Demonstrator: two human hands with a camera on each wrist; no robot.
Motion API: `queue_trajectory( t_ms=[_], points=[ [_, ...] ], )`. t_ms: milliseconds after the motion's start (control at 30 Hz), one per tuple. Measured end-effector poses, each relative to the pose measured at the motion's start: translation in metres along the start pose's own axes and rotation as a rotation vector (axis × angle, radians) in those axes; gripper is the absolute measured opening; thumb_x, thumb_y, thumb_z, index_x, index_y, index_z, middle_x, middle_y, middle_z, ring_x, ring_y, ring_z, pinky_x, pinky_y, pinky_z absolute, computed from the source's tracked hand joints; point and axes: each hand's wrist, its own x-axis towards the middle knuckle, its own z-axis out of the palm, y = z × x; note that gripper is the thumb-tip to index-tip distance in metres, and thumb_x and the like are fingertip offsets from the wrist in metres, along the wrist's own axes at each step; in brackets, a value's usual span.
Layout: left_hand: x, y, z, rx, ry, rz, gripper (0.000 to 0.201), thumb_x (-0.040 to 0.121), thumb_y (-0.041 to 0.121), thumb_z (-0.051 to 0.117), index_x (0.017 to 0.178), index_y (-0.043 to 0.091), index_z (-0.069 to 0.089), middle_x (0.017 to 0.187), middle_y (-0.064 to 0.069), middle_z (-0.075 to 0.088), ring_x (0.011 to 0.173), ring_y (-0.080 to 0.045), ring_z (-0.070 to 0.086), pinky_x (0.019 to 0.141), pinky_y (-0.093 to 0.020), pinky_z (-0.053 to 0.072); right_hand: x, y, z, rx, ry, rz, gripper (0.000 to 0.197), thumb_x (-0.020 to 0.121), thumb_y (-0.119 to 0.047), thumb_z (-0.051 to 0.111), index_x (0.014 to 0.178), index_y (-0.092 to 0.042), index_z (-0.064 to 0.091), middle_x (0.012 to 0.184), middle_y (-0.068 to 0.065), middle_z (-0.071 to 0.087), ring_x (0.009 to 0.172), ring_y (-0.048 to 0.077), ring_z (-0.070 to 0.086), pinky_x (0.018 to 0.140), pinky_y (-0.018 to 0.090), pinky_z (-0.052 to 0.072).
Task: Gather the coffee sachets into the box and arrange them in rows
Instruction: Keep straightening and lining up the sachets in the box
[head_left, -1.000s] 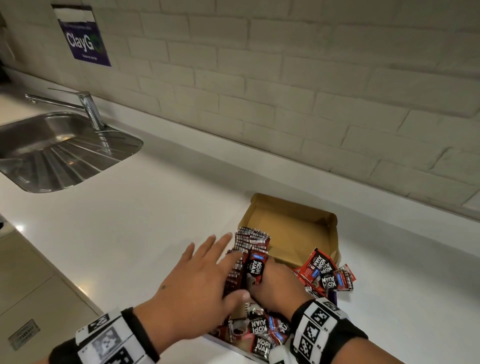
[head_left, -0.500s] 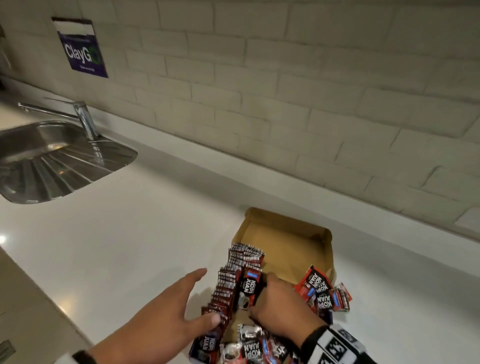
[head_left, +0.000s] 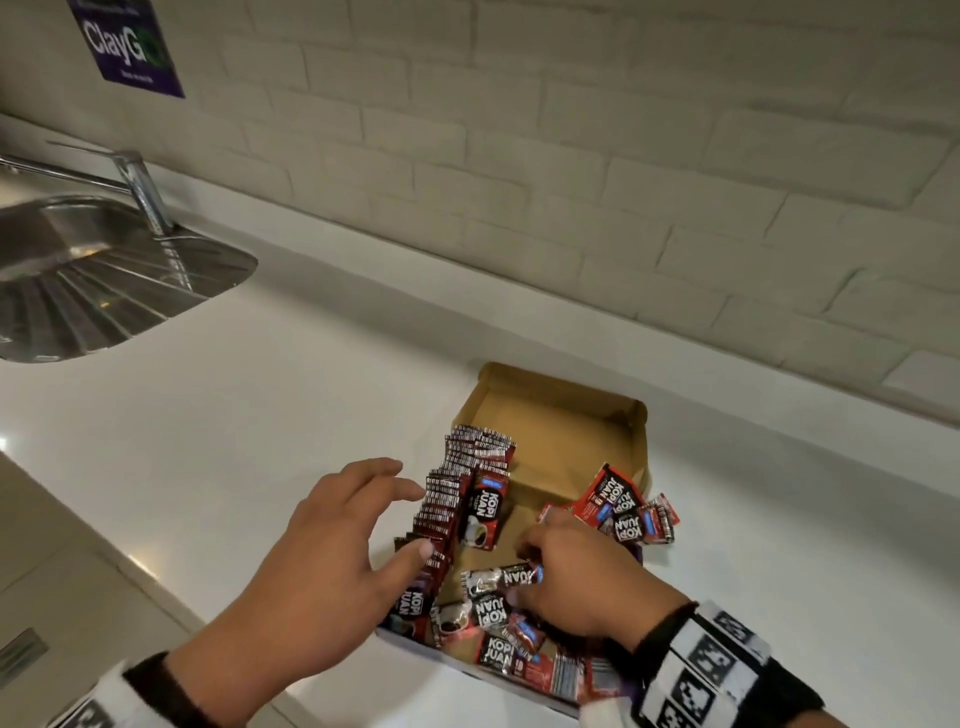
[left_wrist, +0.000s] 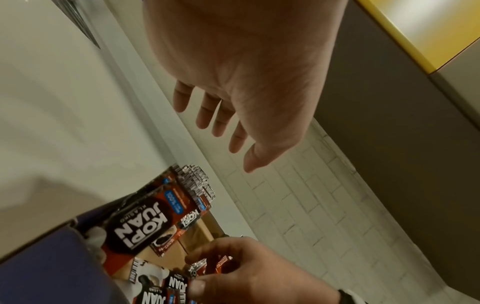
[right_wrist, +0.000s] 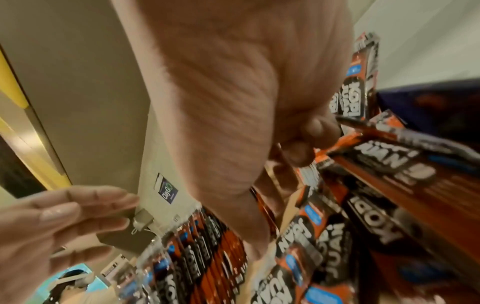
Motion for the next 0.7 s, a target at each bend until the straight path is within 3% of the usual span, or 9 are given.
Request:
queue_trajectory(
  t_ms=[133, 233, 333, 433, 567, 633, 700],
  points=[
    [-0.010, 0.006, 0.003, -0.019, 0.059, -0.045, 0.030, 0.087, 0.049, 0.067, 0.116, 0.049, 0.056, 0.142, 0.034, 0.032, 0.134, -0.001, 0.031, 0.107, -0.037, 0.041, 0.004, -0.004, 0.007, -0.117, -0.027, 0.025, 0.065, 0.081, -0.065, 0.072, 0.131, -0.027, 0.058, 0.125, 0.001, 0.045, 0.114, 0.029, 0.058, 0.095, 0.040, 0.048],
    [-0.017, 0.009, 0.005, -0.035, 0.069, -0.074, 0.027, 0.087, 0.047, 0.068, 0.111, 0.051, 0.056, 0.140, 0.037, 0.031, 0.133, -0.001, 0.032, 0.105, -0.038, 0.043, 0.001, -0.006, 0.007, -0.128, -0.004, 0.006, 0.046, 0.084, -0.050, 0.075, 0.122, -0.029, 0.060, 0.122, 0.001, 0.045, 0.107, 0.028, 0.060, 0.086, 0.037, 0.047],
    [-0.025, 0.015, 0.008, -0.067, 0.066, -0.097, 0.022, 0.087, 0.048, 0.067, 0.107, 0.051, 0.058, 0.138, 0.040, 0.031, 0.133, 0.002, 0.032, 0.105, -0.035, 0.041, -0.006, -0.002, 0.002, -0.085, 0.013, -0.022, 0.020, 0.085, -0.030, 0.073, 0.101, -0.031, 0.062, 0.114, -0.003, 0.044, 0.096, 0.025, 0.059, 0.075, 0.032, 0.045],
    [-0.032, 0.021, 0.016, -0.104, 0.080, -0.098, 0.018, 0.086, 0.045, 0.070, 0.102, 0.048, 0.062, 0.137, 0.040, 0.034, 0.131, 0.006, 0.032, 0.105, -0.032, 0.039, -0.017, 0.007, -0.006, -0.031, 0.011, -0.060, 0.016, 0.085, -0.023, 0.071, 0.087, -0.032, 0.058, 0.106, -0.007, 0.046, 0.095, 0.019, 0.056, 0.076, 0.033, 0.048],
    [-0.034, 0.031, 0.028, -0.110, 0.083, -0.068, 0.016, 0.083, 0.043, 0.074, 0.093, 0.048, 0.063, 0.130, 0.039, 0.039, 0.125, 0.014, 0.031, 0.102, -0.024, 0.033, -0.033, 0.021, -0.018, 0.081, 0.054, -0.092, 0.008, 0.089, -0.022, 0.068, 0.095, -0.026, 0.065, 0.102, -0.010, 0.062, 0.093, 0.012, 0.058, 0.074, 0.025, 0.048],
    [-0.030, 0.036, 0.030, -0.105, 0.063, -0.035, 0.014, 0.080, 0.050, 0.070, 0.091, 0.051, 0.062, 0.122, 0.038, 0.045, 0.119, 0.012, 0.039, 0.097, -0.021, 0.038, -0.041, 0.024, -0.023, 0.176, 0.073, -0.103, 0.010, 0.090, -0.026, 0.070, 0.097, -0.032, 0.065, 0.100, -0.015, 0.064, 0.091, 0.003, 0.058, 0.069, 0.016, 0.043],
    [-0.026, 0.046, 0.030, -0.096, -0.006, 0.007, 0.014, 0.083, 0.045, 0.071, 0.093, 0.048, 0.060, 0.113, 0.032, 0.051, 0.105, 0.008, 0.050, 0.088, -0.018, 0.045, -0.049, 0.023, -0.028, 0.268, 0.077, -0.114, 0.011, 0.090, -0.029, 0.074, 0.095, -0.035, 0.066, 0.097, -0.018, 0.065, 0.088, -0.002, 0.059, 0.066, 0.012, 0.041]
  ],
)
